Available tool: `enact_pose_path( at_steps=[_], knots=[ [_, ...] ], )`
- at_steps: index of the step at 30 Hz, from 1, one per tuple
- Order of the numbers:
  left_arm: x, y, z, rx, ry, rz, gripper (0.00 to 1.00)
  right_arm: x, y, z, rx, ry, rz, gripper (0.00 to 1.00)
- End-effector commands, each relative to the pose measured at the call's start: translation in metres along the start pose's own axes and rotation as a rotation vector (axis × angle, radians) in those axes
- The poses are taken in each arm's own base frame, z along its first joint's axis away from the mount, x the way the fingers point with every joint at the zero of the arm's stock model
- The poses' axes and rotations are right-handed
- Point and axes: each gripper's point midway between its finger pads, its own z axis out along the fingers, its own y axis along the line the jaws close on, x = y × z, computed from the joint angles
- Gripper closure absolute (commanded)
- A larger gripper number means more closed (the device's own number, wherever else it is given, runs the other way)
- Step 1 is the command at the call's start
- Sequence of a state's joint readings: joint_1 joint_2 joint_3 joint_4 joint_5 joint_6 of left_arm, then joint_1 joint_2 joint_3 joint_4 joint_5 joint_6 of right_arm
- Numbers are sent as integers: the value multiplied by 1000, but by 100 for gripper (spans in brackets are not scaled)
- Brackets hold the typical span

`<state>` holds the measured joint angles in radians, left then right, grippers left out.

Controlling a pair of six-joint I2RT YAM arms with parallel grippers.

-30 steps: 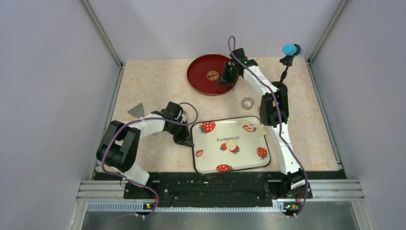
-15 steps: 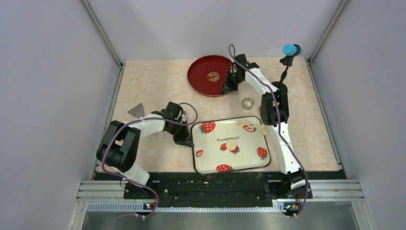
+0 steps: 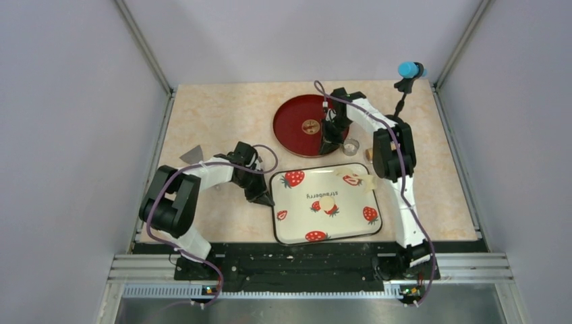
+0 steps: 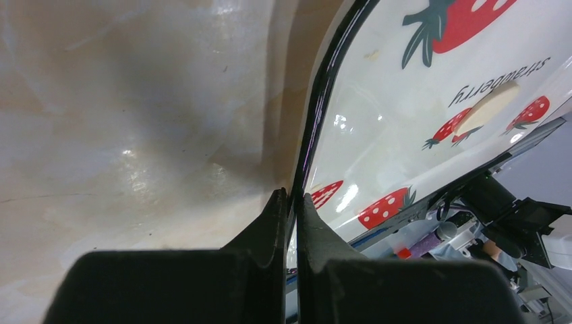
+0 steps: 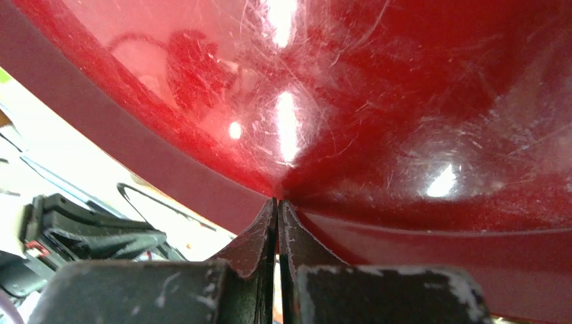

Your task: Roll out the dumpling wrappers from the dough

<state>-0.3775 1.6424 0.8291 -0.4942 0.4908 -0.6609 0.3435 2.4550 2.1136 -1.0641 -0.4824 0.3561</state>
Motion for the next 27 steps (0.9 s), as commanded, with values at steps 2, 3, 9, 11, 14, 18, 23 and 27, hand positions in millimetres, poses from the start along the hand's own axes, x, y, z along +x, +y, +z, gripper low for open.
enact_pose_path(
  at_steps=[2, 3, 9, 11, 14, 18, 23, 27],
  knots=[
    [-33, 6, 12, -57, -110, 5, 100, 30, 10, -41, 32, 17, -91, 100],
    [-35, 5, 12, -58, -115, 10, 100, 33, 11, -42, 34, 20, -98, 100],
    [-52, -3, 9, -75, -123, 36, 100, 33, 13, -52, 39, -15, -113, 100],
    [-58, -6, 9, -73, -127, 39, 100, 34, 13, -51, 38, -10, -111, 100],
    [-67, -9, 6, -78, -137, 46, 100, 34, 13, -51, 38, -11, -114, 100],
    [-74, -11, 0, -84, -145, 75, 99, 30, 18, -58, 30, -33, -125, 100],
    [-82, -26, -23, -35, -230, 137, 63, 21, 32, -77, 9, -111, -161, 87],
    [-88, -48, -51, 87, -338, 159, 43, 16, 42, -97, 3, -207, -198, 59]
  ],
)
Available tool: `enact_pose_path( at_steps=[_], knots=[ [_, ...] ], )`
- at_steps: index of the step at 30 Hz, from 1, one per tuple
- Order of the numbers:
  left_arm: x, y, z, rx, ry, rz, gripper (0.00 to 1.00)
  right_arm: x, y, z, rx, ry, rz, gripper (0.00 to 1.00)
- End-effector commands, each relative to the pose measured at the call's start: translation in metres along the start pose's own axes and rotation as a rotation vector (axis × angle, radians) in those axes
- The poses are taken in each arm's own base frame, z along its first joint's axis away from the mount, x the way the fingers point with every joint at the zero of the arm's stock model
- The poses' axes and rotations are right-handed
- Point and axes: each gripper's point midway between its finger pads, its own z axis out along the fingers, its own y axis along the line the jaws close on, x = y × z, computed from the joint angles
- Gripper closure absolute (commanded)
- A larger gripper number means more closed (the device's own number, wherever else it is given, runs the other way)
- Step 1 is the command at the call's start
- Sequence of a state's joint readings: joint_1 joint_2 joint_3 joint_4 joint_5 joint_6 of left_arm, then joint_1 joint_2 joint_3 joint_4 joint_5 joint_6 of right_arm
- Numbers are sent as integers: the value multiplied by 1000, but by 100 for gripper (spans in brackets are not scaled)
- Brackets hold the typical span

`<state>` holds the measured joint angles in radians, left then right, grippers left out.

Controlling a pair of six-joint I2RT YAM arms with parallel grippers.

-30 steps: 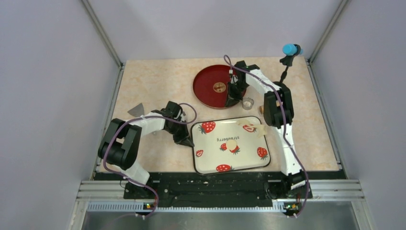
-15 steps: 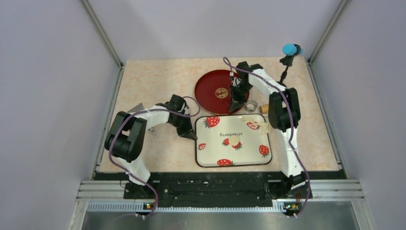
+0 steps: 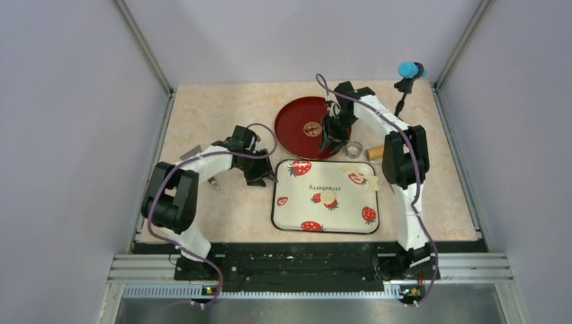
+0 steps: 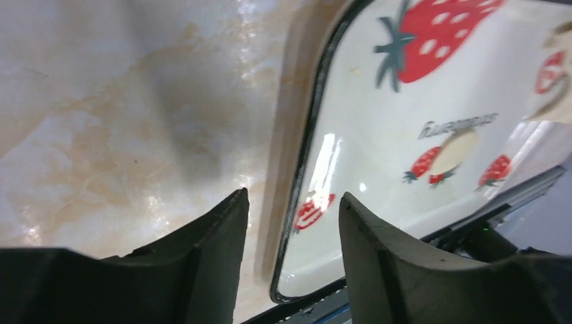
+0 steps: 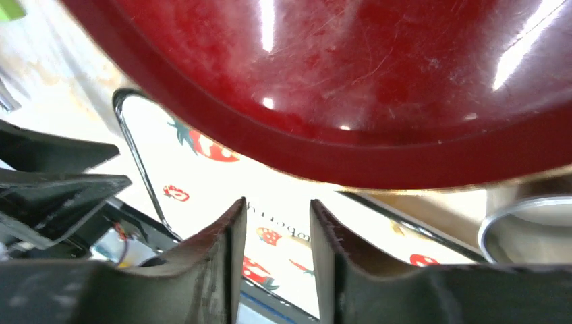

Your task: Roll out the dumpling wrappers from the dough

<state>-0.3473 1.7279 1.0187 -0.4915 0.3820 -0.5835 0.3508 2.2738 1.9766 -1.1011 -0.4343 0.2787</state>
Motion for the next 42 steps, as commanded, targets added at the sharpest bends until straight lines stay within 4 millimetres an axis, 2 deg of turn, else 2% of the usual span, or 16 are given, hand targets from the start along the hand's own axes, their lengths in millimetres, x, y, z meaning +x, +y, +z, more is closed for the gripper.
enact_pose_path(
  at_steps=[1, 5, 7, 9, 12, 15, 20, 22, 29, 37, 42],
  knots=[
    [-34, -32, -45, 153, -220, 47, 42, -17, 33, -60, -29, -215, -114, 54],
    [-41, -38, -77, 295, -334, 3, 37, -15, 33, -72, -18, -270, -136, 33],
    [-44, -29, -92, 324, -402, -35, 34, -11, 32, -75, -10, -282, -148, 25],
    [-44, -11, -104, 326, -462, -92, 32, -5, 29, -76, -5, -286, -155, 18],
    [-50, 24, -127, 261, -562, -183, 31, 4, 24, -73, 5, -273, -158, 15],
    [-54, 68, -147, 63, -658, -289, 29, 14, 18, -69, 17, -259, -157, 14],
    [-44, 128, -169, -313, -635, -362, 28, 27, 5, -62, 51, -232, -155, 13],
    [-41, 142, -170, -410, -577, -367, 28, 31, 1, -59, 61, -221, -155, 13],
    [-48, 160, -149, -531, -353, -352, 28, 45, -9, -55, 80, -193, -152, 12],
    [-60, 171, -117, -525, -263, -348, 31, 50, -14, -56, 86, -188, -138, 12],
    [-60, 179, -97, -520, -209, -376, 36, 50, -16, -57, 92, -183, -138, 12]
  ],
)
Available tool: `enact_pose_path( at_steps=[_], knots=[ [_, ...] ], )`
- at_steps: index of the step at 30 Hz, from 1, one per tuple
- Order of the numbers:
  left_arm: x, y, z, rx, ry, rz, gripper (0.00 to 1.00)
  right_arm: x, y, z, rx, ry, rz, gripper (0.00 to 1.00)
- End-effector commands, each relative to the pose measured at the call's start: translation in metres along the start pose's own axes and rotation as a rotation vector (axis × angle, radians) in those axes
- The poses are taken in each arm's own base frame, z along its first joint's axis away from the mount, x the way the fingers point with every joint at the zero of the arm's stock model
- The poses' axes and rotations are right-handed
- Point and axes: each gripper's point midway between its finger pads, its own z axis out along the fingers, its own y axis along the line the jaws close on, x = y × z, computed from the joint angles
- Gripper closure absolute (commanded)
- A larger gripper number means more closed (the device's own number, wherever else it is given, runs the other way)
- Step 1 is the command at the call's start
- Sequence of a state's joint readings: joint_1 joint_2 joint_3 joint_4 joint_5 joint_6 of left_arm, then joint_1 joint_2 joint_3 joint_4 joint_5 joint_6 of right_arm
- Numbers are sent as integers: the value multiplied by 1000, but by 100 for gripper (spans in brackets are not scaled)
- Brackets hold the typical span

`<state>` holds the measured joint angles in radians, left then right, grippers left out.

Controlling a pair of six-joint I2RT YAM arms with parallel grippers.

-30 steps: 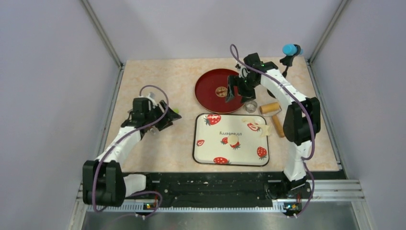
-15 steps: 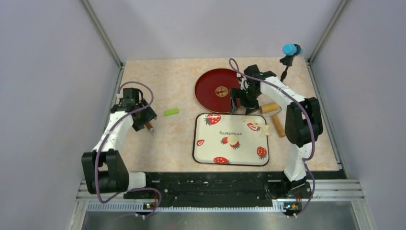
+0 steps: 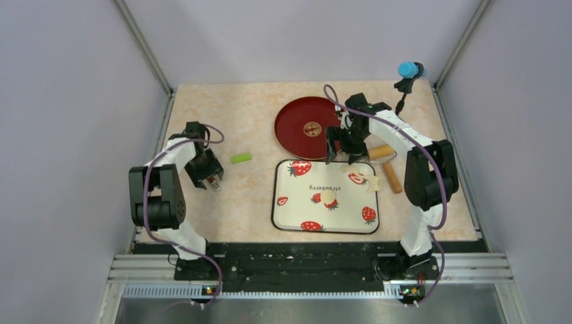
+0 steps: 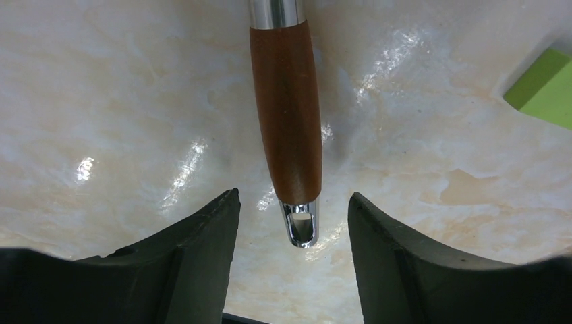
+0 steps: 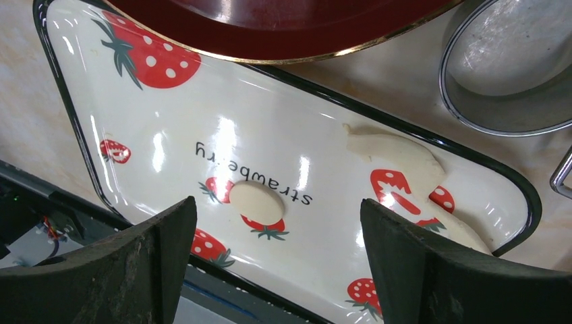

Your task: Roll out the dumpling wrappers from the dough

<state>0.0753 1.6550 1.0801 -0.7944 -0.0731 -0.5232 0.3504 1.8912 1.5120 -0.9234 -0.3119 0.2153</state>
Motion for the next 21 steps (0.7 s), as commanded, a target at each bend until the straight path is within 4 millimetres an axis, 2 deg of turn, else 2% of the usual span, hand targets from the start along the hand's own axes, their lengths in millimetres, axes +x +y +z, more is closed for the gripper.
enact_pose_path(
  at_steps=[1, 4, 7, 13, 16, 21],
  knots=[
    [-7, -5, 10, 12, 18, -6, 38, -9, 5, -19, -3, -67, -36, 12],
    [-1, -5, 20, 9, 44, -9, 42, -11, 6, -21, -5, -70, -37, 12],
    [3, -4, 23, 14, 54, 1, 53, -13, 6, -24, -8, -76, -38, 11],
    [1, -7, 11, 49, 29, 27, 99, -18, 11, -27, -21, -84, -41, 12],
    [-2, -9, -2, 77, -2, 33, 100, -24, 15, -32, -31, -99, -41, 12],
    [-5, -17, -38, 162, -81, 66, 100, -34, 26, -45, -65, -135, -42, 12]
  ],
)
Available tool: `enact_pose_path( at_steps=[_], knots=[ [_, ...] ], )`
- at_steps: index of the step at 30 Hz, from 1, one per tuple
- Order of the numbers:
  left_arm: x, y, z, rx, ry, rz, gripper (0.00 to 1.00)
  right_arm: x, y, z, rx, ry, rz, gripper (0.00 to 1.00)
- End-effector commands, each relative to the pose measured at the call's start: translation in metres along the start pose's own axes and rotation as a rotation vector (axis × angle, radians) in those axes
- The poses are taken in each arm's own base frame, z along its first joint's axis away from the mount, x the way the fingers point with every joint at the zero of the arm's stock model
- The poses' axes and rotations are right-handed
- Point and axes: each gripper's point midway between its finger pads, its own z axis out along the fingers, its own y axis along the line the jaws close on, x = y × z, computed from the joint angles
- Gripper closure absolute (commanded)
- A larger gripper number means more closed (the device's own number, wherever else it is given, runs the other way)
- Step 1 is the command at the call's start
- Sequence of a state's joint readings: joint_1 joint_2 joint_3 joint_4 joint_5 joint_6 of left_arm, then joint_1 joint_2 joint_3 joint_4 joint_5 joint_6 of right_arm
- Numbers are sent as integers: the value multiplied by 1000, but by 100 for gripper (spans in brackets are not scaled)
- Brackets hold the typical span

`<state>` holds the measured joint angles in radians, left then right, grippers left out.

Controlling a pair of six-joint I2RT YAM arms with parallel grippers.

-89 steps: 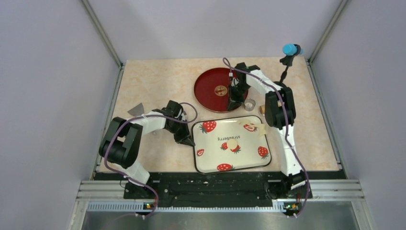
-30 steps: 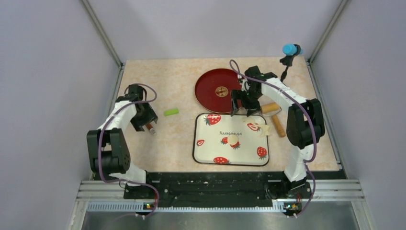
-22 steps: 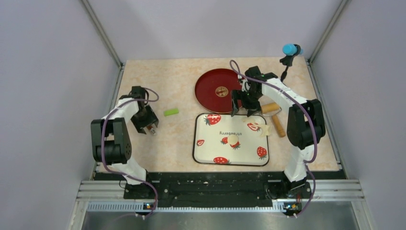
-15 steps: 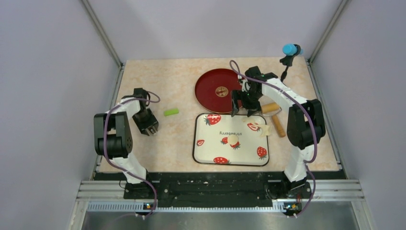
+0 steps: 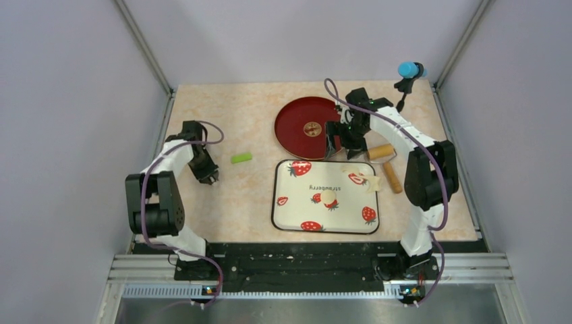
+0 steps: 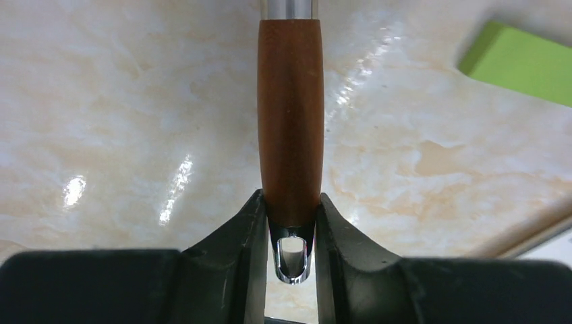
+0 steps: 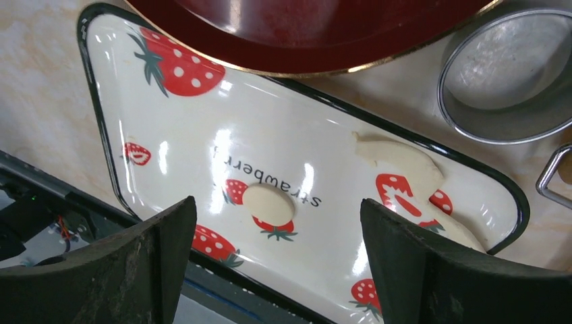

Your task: Roll out the dumpling wrappers from the dough

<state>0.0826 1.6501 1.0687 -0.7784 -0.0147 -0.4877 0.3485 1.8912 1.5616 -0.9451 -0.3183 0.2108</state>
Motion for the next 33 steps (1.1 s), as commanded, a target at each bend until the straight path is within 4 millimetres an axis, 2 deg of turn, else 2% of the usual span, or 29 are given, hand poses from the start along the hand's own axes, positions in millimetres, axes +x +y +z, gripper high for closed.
enact_pose_path(
  at_steps=[1, 6, 9, 14, 16, 19, 23, 26, 27, 30, 33],
  knots=[
    [-9, -17, -46, 129, -119, 61, 100, -26, 22, -37, -64, -117, -29, 12],
    [1, -40, -77, 227, -181, 177, 100, -37, 36, -52, -138, -156, -14, 12],
    [18, -72, -93, 295, -199, 298, 100, -43, 41, -61, -164, -183, -6, 12],
    [53, -120, -104, 341, -187, 476, 100, -45, 48, -66, -198, -191, -15, 12],
    [62, -133, -105, 356, -183, 494, 100, -44, 48, -66, -204, -187, -15, 12],
    [73, -140, -103, 354, -171, 498, 100, -40, 47, -64, -211, -174, -13, 12],
    [85, -132, -87, 309, -137, 519, 100, -33, 49, -59, -236, -148, -14, 13],
    [91, -110, -66, 220, -111, 524, 100, -29, 47, -54, -236, -134, -14, 13],
    [95, -103, -59, 195, -99, 530, 96, -28, 47, -53, -238, -129, -15, 13],
    [109, -80, -36, 126, -48, 545, 74, -25, 46, -51, -239, -118, -15, 13],
    [118, -68, -21, 96, -17, 555, 64, -23, 45, -49, -239, -112, -14, 13]
  ],
)
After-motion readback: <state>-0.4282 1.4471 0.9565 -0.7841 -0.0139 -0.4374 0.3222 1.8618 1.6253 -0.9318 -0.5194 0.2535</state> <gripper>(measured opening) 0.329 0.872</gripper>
